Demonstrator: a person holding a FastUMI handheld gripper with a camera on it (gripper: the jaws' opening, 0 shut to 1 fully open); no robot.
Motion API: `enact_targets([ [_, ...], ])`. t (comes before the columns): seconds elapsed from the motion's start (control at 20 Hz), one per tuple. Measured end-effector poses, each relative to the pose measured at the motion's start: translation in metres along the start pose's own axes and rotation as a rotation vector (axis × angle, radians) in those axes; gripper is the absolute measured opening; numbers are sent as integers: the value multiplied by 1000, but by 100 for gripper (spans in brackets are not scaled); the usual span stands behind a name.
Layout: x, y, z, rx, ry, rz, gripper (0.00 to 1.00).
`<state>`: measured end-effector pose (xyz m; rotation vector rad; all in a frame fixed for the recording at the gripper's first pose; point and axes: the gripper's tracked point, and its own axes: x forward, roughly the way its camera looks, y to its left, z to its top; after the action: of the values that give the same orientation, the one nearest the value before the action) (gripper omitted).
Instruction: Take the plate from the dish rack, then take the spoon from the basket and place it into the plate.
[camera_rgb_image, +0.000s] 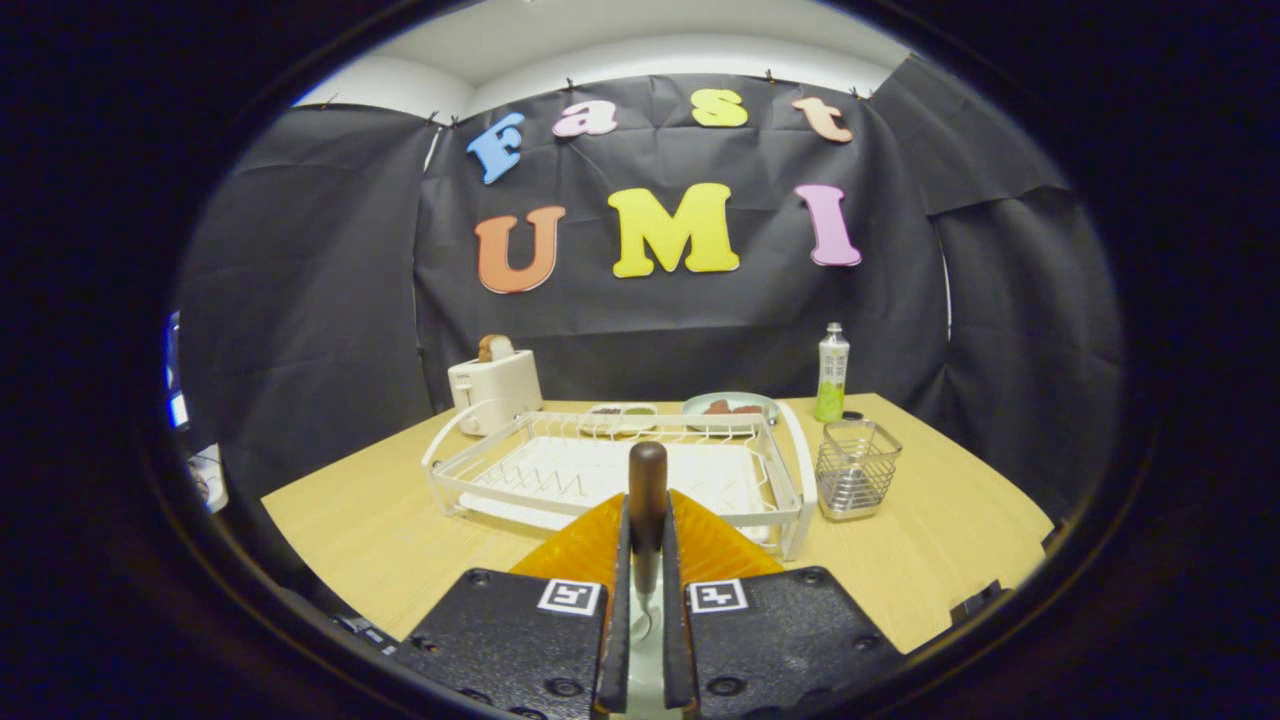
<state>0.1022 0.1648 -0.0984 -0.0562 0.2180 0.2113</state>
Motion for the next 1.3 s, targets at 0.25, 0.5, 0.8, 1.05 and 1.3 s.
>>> enact_targets([
  [0.25,-8,-27,13,14,-35,-65,24],
  [0.5,-44,-62,35,60,-75,-213,61],
  [0.8,-86,-65,61,17,-130,-233,100],
  [1.05,-117,-53,71,-8,-130,-234,100],
  [1.3,-147,-44,81,-36,-169,-210,100],
])
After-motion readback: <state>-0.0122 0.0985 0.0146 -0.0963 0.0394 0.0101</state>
